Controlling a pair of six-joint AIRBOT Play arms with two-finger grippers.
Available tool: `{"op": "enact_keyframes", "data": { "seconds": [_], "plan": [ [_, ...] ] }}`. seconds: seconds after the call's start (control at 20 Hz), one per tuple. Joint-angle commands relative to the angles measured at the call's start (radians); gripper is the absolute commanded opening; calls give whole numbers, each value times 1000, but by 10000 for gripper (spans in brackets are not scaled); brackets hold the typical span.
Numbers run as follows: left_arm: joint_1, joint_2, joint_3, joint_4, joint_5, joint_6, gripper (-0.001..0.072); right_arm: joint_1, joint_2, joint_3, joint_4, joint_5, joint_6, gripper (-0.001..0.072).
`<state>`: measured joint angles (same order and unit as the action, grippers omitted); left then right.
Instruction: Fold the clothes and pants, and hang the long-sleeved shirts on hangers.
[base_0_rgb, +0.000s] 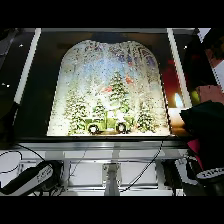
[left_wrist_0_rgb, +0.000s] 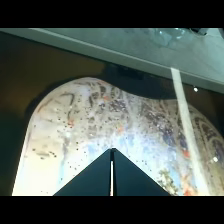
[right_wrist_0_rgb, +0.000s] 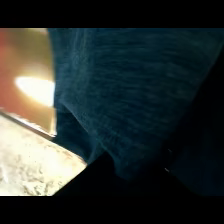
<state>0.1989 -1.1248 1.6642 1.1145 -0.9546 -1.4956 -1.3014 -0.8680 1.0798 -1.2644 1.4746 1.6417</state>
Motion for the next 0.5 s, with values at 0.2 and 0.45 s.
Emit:
{"op": "enact_keyframes", "data": {
  "seconds": [0.2, 0.45],
  "plan": [
    [0, 0, 0, 0, 0, 0, 25, -18, 15, 37, 424, -51, 121, 648],
    [0, 0, 0, 0, 0, 0, 25, 131, 15, 148, 796, -205, 1, 646]
  ]
}}
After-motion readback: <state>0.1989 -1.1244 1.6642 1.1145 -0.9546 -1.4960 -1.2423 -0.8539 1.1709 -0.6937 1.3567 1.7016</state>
